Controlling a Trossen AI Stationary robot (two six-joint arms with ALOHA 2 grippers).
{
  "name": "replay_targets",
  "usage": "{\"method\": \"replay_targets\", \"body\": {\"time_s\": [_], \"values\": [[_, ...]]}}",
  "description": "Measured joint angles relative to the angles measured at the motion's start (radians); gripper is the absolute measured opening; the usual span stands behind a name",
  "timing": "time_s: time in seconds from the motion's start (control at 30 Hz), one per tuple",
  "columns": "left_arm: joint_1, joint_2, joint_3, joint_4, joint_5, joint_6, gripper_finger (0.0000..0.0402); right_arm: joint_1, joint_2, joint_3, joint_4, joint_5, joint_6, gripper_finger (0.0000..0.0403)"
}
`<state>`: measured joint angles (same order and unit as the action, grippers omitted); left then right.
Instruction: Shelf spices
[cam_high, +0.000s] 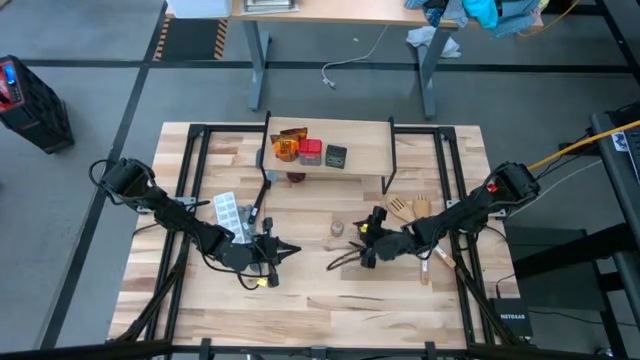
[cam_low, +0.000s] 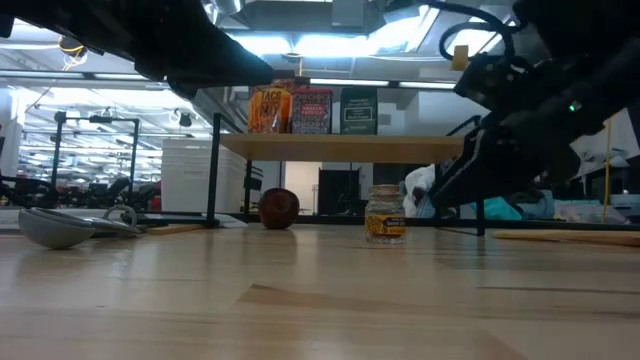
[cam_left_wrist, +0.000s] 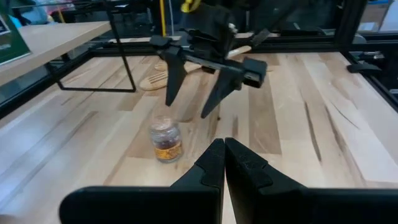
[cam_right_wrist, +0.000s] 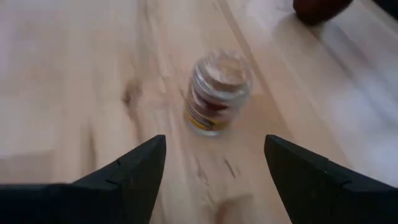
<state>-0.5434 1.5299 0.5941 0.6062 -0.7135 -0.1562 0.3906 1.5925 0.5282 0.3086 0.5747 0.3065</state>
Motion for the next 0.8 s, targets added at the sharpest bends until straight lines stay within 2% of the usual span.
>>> {"method": "replay_targets", "body": {"time_s": [0.17,0.27,0.37,0.53,0.8], "values": [[0.000,0.000,0.000,-0.001,0.001,0.000,0.0005,-0.053,0.002,-0.104,0.246,-0.075,0.000,0.0280],[0.000,0.000,0.000,-0.002,0.001,0.000,0.0005,-0.082,0.021,-0.139,0.317,-0.096,0.000,0.0280],[0.000,0.001,0.000,0.000,0.001,0.008,0.0005,-0.102,0.057,-0.143,0.358,-0.101,0.000,0.0280],[0.000,0.001,0.000,0.002,0.001,0.010,0.0005,-0.130,0.143,-0.143,0.485,-0.183,-0.005,0.0280],[0.000,0.001,0.000,0.001,0.001,0.008,0.0005,-0.137,0.243,-0.142,0.659,-0.180,-0.024,0.0280]]}}
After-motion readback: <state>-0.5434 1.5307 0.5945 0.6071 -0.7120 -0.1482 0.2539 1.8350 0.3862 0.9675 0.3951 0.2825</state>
